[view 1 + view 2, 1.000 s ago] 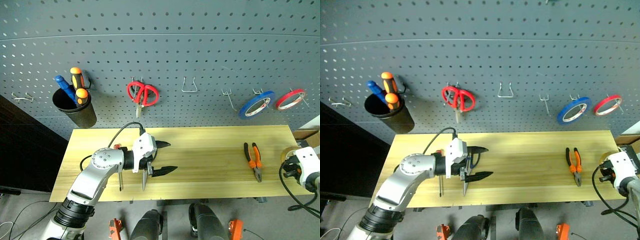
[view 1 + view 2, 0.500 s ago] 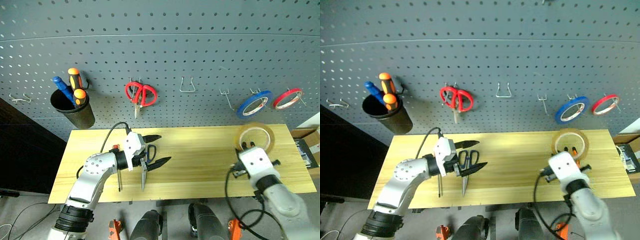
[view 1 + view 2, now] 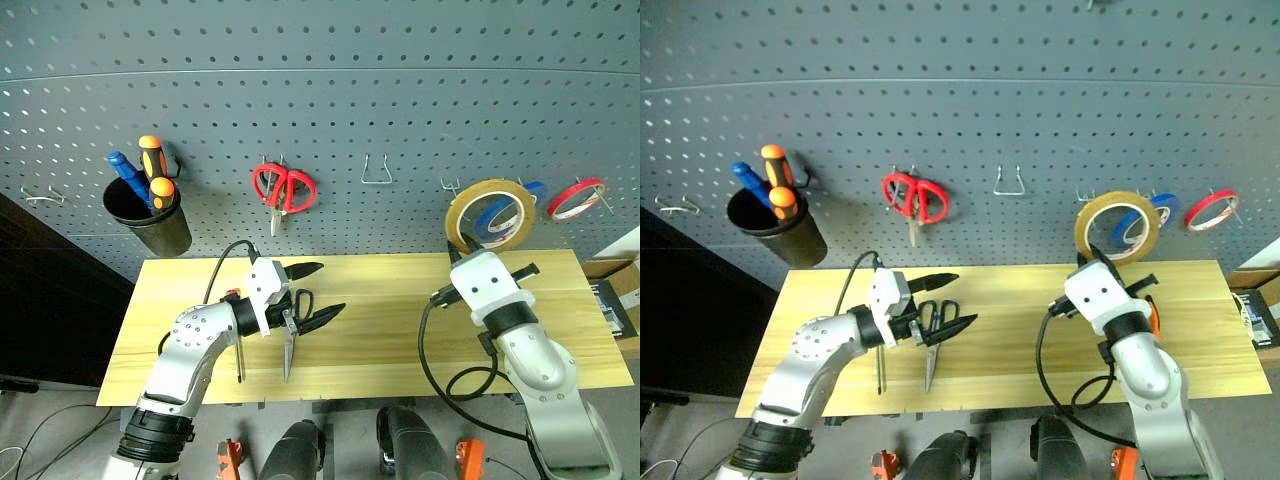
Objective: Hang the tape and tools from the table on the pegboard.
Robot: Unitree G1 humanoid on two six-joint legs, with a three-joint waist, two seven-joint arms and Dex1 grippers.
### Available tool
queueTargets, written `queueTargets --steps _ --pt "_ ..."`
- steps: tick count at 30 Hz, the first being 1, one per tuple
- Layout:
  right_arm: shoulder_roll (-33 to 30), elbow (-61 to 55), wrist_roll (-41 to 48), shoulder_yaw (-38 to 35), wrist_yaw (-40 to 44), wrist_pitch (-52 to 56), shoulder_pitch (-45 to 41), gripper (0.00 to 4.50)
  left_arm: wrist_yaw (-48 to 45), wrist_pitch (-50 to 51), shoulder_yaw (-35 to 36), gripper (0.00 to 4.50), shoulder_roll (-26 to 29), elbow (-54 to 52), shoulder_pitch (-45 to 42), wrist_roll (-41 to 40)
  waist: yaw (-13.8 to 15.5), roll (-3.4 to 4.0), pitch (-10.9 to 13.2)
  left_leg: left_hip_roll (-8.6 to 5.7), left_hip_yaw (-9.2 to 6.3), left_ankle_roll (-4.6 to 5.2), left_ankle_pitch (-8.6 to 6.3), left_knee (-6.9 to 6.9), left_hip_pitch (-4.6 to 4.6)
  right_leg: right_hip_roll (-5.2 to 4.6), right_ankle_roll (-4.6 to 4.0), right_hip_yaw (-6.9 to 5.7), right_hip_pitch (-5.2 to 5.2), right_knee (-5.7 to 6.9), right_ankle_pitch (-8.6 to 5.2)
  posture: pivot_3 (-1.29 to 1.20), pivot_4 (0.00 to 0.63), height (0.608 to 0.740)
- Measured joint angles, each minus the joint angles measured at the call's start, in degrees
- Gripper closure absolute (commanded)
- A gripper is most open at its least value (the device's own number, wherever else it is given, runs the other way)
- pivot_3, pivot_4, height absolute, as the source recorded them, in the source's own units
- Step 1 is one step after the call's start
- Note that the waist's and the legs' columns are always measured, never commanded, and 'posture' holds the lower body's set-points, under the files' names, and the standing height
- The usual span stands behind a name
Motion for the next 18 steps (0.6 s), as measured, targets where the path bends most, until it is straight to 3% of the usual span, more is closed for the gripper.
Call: queueTargets --steps 9,14,18 --pt "1.93 12.25 3.79 -0.43 1.29 -6.1 -5.86 4.09 1.37 0.22 -1.27 0.0 -2.11 -0.22 -1.68 0.04 -0.12 -0.02 -0.02 0.0 0.05 0.0 0.0 0.0 0.0 -0.02 -0.01 -0.01 -0.04 0.04 0.01 0.02 0.231 0.74" --pt "2.06 12.96 3.82 -1.41 1.27 -8.24 -6.05 2.46 2.08 0.16 -1.53 0.0 -3.48 -0.49 -2.56 0.03 -0.12 -0.03 -0.03 0.0 0.07 0.0 0.0 0.01 0.0 -0.03 -0.01 -0.01 -0.04 0.06 0.01 0.01 0.228 0.74" --pt "2.16 11.43 3.21 -1.03 1.17 -9.41 -0.85 1.24 2.3 0.27 -1.7 0.0 -3.64 -0.7 -2.65 -0.07 -0.11 -0.02 -0.11 0.0 0.09 0.0 0.0 0.01 0.0 -0.03 -0.01 0.0 -0.06 0.08 0.01 0.01 0.229 0.74"
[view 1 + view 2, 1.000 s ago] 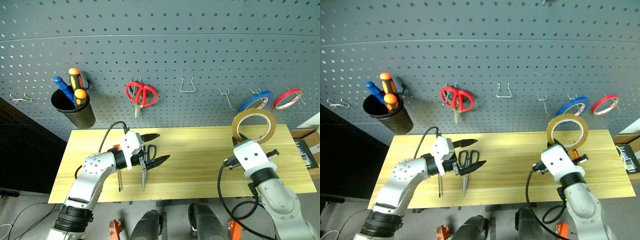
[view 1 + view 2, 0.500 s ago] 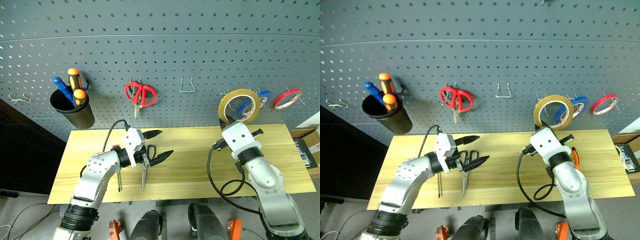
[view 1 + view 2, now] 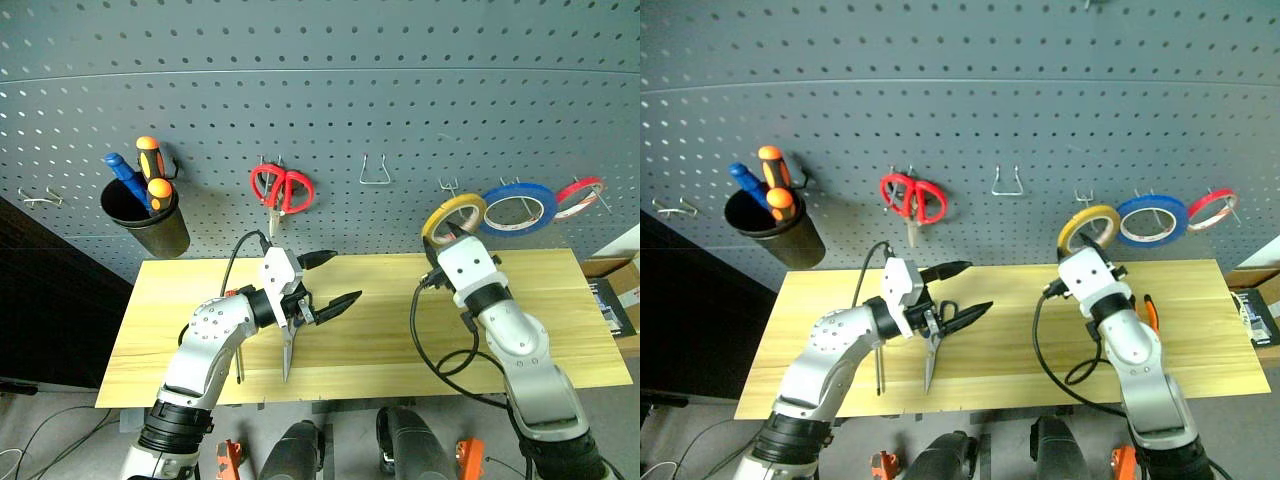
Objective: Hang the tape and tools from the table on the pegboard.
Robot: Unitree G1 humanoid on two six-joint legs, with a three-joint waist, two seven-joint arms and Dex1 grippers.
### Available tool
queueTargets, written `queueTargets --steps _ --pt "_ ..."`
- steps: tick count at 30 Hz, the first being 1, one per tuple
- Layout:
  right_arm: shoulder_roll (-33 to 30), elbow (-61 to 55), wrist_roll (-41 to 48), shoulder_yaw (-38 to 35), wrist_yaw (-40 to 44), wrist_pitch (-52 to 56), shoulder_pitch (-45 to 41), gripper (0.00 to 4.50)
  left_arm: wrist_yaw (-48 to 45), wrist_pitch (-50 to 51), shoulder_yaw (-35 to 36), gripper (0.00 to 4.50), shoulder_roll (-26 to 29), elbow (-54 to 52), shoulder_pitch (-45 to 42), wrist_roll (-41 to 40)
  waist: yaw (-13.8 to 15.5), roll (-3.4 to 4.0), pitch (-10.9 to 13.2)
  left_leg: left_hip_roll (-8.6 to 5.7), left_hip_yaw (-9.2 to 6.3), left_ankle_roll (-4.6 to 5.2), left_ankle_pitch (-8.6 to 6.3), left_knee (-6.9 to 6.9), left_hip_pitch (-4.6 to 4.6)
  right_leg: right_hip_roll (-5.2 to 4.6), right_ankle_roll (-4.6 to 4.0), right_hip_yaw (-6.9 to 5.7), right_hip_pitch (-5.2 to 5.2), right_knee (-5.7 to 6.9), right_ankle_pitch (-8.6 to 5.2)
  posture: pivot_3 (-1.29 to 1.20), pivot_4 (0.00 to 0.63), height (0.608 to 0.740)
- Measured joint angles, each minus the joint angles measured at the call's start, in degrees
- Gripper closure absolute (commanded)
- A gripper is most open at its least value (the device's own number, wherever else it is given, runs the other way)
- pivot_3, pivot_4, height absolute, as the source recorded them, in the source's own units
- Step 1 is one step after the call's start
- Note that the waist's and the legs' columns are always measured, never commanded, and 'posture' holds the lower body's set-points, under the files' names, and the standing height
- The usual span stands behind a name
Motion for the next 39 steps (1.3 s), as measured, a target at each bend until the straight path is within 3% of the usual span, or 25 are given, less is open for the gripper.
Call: queueTargets --steps 4,6,9,15,20,29,39 --pt "0.59 -6.83 -1.42 0.6 -0.18 0.93 14.1 0.03 -2.66 2.07 -0.87 0.0 1.35 -1.64 0.68 -1.51 0.34 0.02 -0.1 0.0 -0.05 0.0 0.0 -0.02 -0.01 -0.01 0.0 -0.05 0.0 -0.02 0.0 0.0 0.232 0.74" --pt "3.13 -8.59 0.85 -2.43 0.32 5.51 20.68 0.03 -4.46 2.33 -1.33 0.0 2.65 -1.81 0.67 -1.88 0.18 0.03 -0.13 -0.02 0.01 0.0 0.0 0.07 -0.01 -0.03 0.0 0.0 0.03 0.0 0.01 -0.01 0.233 0.74" --pt "4.78 -8.73 3.08 -7.94 0.47 12.41 22.15 0.03 -6.42 2.13 -2.65 0.0 3.54 -1.78 0.43 -1.69 -0.24 0.09 -0.19 0.03 0.25 -0.03 0.03 0.2 0.15 -0.03 -0.04 0.03 0.11 0.0 0.36 -0.02 0.235 0.74" --pt "3.78 0.38 8.48 -18.44 1.49 27.79 12.01 0.03 -9.0 2.36 -6.39 0.0 4.88 -1.09 -2.27 1.16 -0.62 0.06 -0.24 0.11 0.36 -0.2 0.27 0.13 0.64 0.01 -0.11 0.08 0.5 0.03 0.6 -0.03 0.24 0.74" --pt "0.26 10.56 13.24 -20.79 5.12 31.76 2.82 0.03 -9.7 3.55 -7.1 0.0 4.91 -1.18 -3.28 1.19 -1.47 0.15 -0.31 0.14 0.56 -0.18 0.29 0.01 0.61 -0.01 -0.13 0.14 0.38 0.03 0.63 -0.02 0.241 0.74" --pt "-4.0 30.03 16.75 -19.92 8.04 29.16 -7.86 0.03 -9.75 3.76 -7.07 0.0 5.88 -1.63 -2.61 1.22 -1.33 0.15 -0.31 0.16 0.74 -0.16 0.29 -0.09 0.54 -0.05 -0.13 0.17 0.21 -0.01 0.63 0.01 0.244 0.74" --pt "-7.16 55.58 16.39 -17.97 7.33 18.03 -19.8 0.03 -9.65 3.74 -7.06 0.0 6.62 -1.78 -1.85 1.3 -1.43 0.14 -0.31 0.21 1.0 -0.15 0.29 -0.08 0.56 -0.08 -0.13 0.18 0.17 0.02 0.64 0.02 0.243 0.74"
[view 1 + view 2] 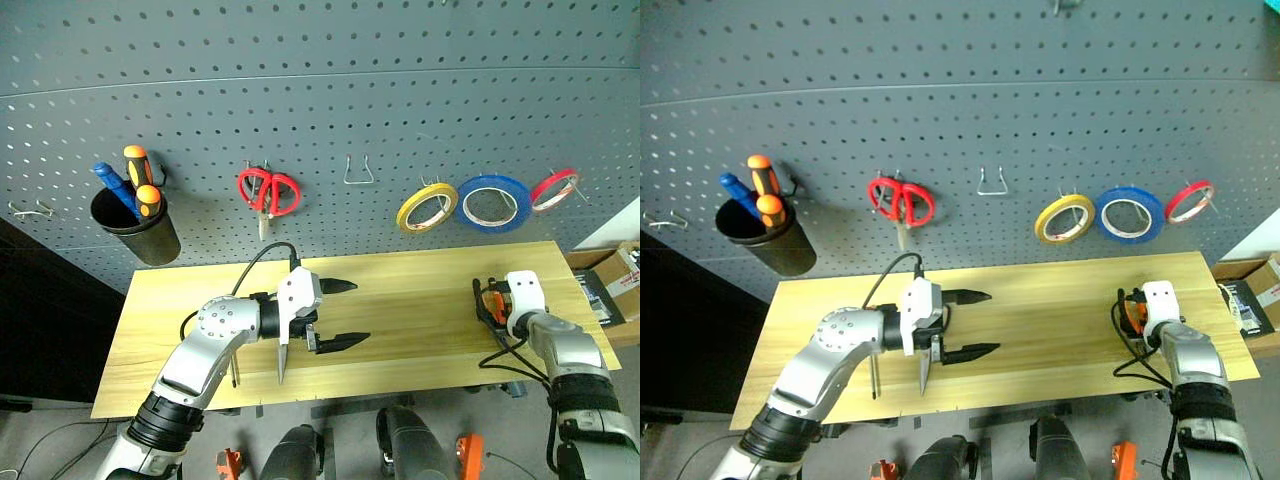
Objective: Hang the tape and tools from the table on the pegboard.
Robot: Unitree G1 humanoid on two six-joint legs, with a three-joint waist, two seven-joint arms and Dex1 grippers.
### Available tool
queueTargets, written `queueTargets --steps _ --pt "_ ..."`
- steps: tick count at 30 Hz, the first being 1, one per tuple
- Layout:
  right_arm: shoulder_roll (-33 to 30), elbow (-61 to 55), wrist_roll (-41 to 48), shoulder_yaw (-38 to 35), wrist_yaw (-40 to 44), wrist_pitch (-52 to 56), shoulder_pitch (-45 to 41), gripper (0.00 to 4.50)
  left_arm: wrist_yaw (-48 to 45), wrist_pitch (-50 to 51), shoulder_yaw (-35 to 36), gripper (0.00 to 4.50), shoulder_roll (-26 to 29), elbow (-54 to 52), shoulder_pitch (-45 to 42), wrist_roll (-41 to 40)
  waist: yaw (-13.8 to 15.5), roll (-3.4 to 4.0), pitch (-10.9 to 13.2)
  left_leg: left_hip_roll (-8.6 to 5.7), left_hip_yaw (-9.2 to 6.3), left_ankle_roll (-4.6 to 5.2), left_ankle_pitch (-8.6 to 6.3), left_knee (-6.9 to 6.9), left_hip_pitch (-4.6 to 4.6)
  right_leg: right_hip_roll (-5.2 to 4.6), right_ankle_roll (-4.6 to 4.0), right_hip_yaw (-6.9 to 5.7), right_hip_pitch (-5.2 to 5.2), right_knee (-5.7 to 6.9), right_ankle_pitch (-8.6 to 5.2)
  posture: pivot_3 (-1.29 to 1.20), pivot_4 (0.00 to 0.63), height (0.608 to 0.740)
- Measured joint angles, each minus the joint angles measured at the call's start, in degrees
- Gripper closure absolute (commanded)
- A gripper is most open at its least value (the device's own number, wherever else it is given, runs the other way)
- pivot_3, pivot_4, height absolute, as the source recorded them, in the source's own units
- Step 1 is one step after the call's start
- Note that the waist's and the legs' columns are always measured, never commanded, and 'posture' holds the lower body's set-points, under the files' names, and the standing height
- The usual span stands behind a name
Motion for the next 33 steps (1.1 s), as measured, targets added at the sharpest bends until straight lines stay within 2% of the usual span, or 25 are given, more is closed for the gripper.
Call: queueTargets --steps 3,5,7,13,17,19,24,27,33 --pt "-0.93 4.67 0.19 0.45 0.67 -0.56 -2.89 0.59 0.02 -0.02 0.01 0.0 0.14 0.0 0.04 0.03 0.1 -0.04 -0.02 0.0 -0.02 0.0 0.0 0.01 0.0 -0.01 0.0 -0.02 0.03 0.0 0.01 0.02 0.243 0.74" --pt "-1.28 6.56 0.27 0.77 0.96 0.34 -4.44 1.22 0.03 -0.03 0.01 0.0 0.19 0.0 0.04 0.04 0.11 -0.09 -0.06 0.0 -0.02 0.0 0.0 0.03 0.01 -0.01 0.01 -0.02 0.04 0.0 0.01 0.03 0.239 0.74" --pt "-1.52 7.56 0.4 0.77 1.15 0.9 -4.94 1.42 0.04 -0.03 0.01 0.0 0.21 0.0 0.05 0.05 0.2 -0.25 -0.2 0.01 -0.04 0.0 0.0 0.02 0.0 -0.01 0.01 -0.05 0.03 0.0 0.01 0.03 0.233 0.74" --pt "-1.09 5.5 3.97 -1.55 0.79 7.67 -5.32 1.43 0.03 -0.11 0.2 0.0 1.0 0.02 1.11 0.01 0.31 -0.36 -0.5 0.02 -0.07 0.01 0.0 0.01 -0.02 -0.01 0.02 -0.07 0.01 -0.02 0.02 0.03 0.228 0.74" --pt "-0.22 -8.27 4.29 2.28 1.38 9.13 1.98 1.43 1.5 -0.4 2.38 0.0 1.01 0.21 1.8 0.01 0.42 -0.31 -0.53 0.02 -0.05 0.01 -0.01 -0.04 -0.11 -0.01 0.02 -0.04 -0.12 -0.02 0.02 0.03 0.229 0.74" --pt "1.25 -23.29 4.66 3.79 0.78 12.2 7.66 1.43 2.55 -0.69 4.38 0.0 0.82 1.21 2.58 -0.15 0.21 -0.19 -0.59 0.04 0.0 0.01 -0.01 -0.06 -0.28 -0.01 0.02 -0.02 -0.33 0.0 0.02 0.03 0.228 0.74" --pt "7.53 -52.59 6.08 7.84 -3.06 18.14 16.81 1.43 3.06 -2.09 10.05 0.0 -0.46 2.64 5.95 -4.4 0.38 -0.15 -0.63 0.05 -0.09 0.0 -0.01 -0.04 -0.46 -0.01 0.02 -0.13 -0.48 -0.01 0.02 0.03 0.228 0.74" --pt "10.9 -62.91 4.73 15.01 -6.5 18.58 20.35 1.43 3.48 -3.94 13.21 0.0 -0.76 3.68 7.93 -5.79 0.6 -0.15 -0.63 -0.03 -0.08 0.01 -0.01 0.0 -0.47 -0.06 0.03 -0.11 -0.51 -0.02 0.03 0.03 0.228 0.74" --pt "12.42 -72.35 -0.02 22.93 -11.04 15.34 17.45 1.44 7.49 -3.5 16.24 0.0 -3.52 4.16 9.6 -7.87 1.15 -0.17 -0.67 -0.04 -0.13 0.0 0.0 0.05 -0.47 -0.06 0.07 -0.18 -0.5 -0.01 0.05 0.04 0.22 0.74"
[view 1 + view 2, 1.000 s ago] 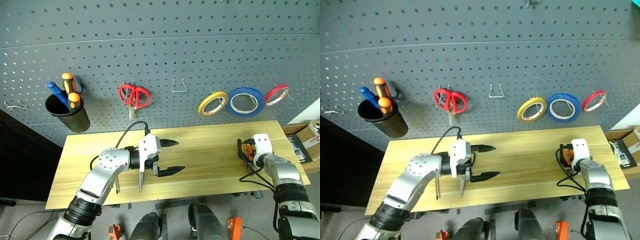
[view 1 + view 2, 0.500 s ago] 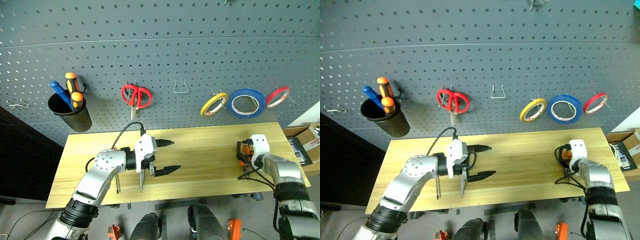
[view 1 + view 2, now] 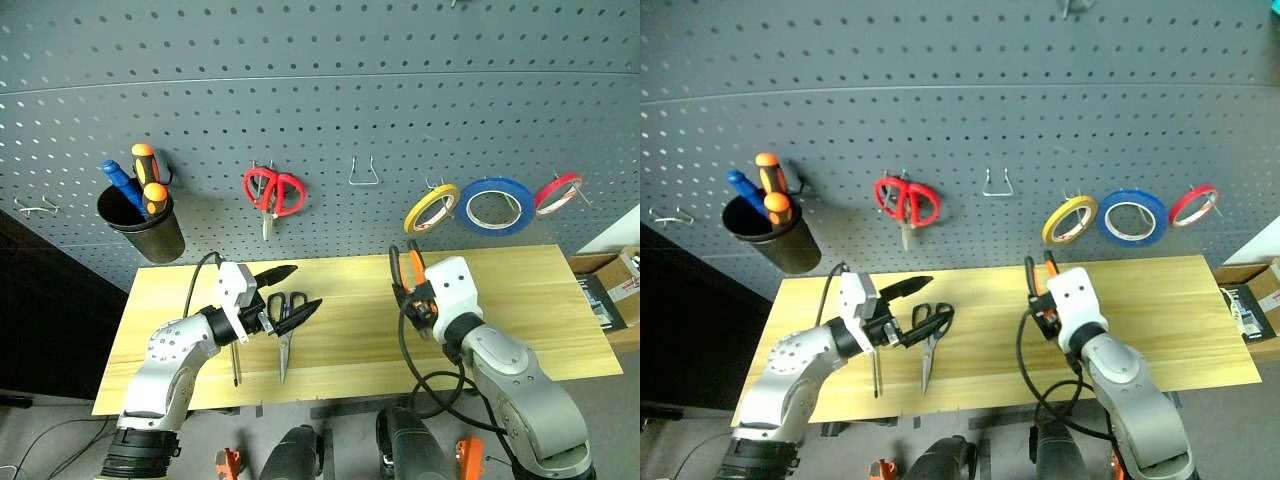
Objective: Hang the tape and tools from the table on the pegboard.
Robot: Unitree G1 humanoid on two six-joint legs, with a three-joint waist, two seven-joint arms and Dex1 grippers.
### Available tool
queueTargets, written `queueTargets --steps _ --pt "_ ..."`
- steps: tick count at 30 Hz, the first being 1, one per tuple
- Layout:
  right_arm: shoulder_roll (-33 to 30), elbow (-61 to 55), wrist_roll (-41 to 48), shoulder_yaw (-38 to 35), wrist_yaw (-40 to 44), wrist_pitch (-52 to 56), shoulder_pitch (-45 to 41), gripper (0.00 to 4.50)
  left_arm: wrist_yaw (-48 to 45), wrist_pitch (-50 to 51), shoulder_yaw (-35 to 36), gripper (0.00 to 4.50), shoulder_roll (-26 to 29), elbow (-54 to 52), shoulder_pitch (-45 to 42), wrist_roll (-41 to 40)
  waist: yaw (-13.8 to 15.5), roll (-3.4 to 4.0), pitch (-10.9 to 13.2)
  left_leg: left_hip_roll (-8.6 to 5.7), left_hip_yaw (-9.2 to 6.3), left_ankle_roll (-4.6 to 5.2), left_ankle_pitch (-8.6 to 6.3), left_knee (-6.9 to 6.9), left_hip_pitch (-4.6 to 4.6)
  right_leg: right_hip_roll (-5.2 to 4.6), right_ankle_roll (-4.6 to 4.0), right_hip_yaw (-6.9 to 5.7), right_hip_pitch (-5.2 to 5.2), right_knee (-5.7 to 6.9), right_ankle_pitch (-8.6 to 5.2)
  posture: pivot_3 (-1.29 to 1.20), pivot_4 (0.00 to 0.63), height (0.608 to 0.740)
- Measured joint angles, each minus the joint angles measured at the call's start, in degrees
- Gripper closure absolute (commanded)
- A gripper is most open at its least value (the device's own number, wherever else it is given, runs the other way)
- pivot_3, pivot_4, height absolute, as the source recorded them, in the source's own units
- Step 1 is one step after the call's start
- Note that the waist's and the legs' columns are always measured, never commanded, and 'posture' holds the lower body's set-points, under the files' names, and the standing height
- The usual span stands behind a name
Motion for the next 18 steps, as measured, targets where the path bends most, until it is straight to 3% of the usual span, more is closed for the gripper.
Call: queueTargets --steps 6,18 --pt "0.37 1.89 -3.44 0.01 -1.19 -7.32 -12.25 1.44 2.27 -0.12 2.08 0.0 -0.46 0.01 0.03 -1.12 0.2 -0.05 -0.05 0.01 0.04 0.0 0.0 -0.02 0.01 0.0 -0.03 -0.05 -0.03 -0.01 0.03 0.05 0.211 0.74" --pt "10.75 24.27 -6.35 -0.3 -5.62 -22.9 -33.76 1.45 -0.31 1.11 0.44 0.0 0.26 -2.47 -0.09 -1.75 -0.16 -0.11 -0.12 0.01 0.18 0.01 0.0 -0.07 -0.1 -0.04 -0.09 -0.1 -0.26 -0.01 0.06 0.06 0.205 0.74"
